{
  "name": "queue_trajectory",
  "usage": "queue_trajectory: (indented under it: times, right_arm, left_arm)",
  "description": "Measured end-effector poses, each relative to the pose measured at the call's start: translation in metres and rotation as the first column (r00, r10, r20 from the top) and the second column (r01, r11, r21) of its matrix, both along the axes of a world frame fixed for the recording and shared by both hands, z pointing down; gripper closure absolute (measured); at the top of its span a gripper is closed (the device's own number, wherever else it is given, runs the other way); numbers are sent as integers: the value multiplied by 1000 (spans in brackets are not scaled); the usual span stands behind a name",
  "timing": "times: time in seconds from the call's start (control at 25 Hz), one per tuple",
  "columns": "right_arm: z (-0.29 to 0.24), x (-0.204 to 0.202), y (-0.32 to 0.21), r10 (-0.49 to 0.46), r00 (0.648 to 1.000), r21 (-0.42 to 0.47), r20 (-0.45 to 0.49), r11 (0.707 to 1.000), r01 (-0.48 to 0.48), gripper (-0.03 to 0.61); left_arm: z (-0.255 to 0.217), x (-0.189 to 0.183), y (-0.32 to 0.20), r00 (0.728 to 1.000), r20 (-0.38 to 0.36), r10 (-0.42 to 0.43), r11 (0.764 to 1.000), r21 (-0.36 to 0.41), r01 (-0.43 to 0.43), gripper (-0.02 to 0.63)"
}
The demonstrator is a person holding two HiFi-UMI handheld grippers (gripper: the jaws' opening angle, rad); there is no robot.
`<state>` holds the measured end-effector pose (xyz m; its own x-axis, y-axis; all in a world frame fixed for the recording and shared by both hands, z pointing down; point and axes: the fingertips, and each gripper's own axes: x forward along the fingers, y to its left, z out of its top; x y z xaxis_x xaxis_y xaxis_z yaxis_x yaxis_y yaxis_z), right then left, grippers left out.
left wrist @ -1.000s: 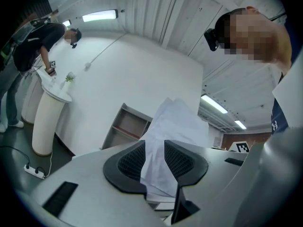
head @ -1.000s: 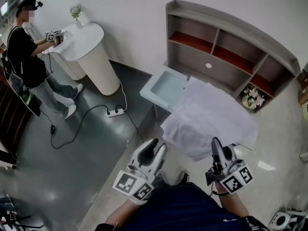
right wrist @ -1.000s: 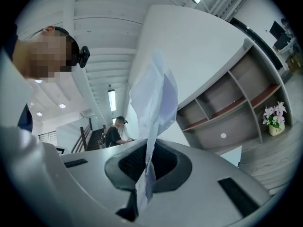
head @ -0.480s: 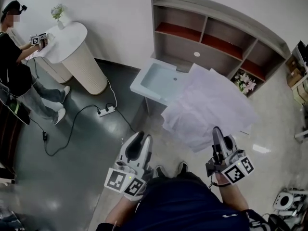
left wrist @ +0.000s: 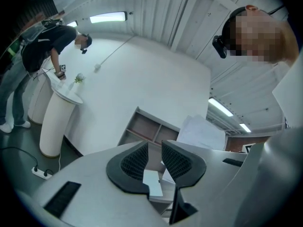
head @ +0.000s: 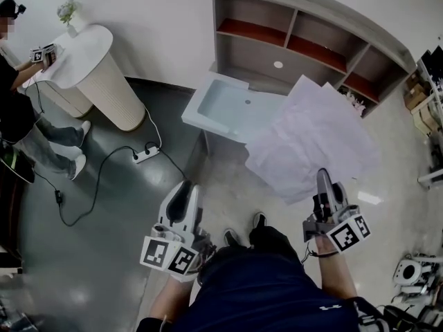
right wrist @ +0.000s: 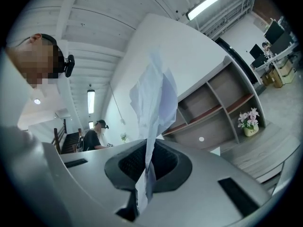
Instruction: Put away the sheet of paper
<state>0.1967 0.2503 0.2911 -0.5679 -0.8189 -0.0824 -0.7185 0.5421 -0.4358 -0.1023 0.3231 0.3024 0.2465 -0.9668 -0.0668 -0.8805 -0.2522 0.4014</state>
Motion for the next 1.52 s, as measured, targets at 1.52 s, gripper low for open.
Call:
queue_trajectory:
  times: [1.52]
  right_arm:
    - [40,-3,-251,-166,983,-93,81,980,173,563]
  left_arm:
    - [-1,1,-196,978,55,-199,976,-77,203,525]
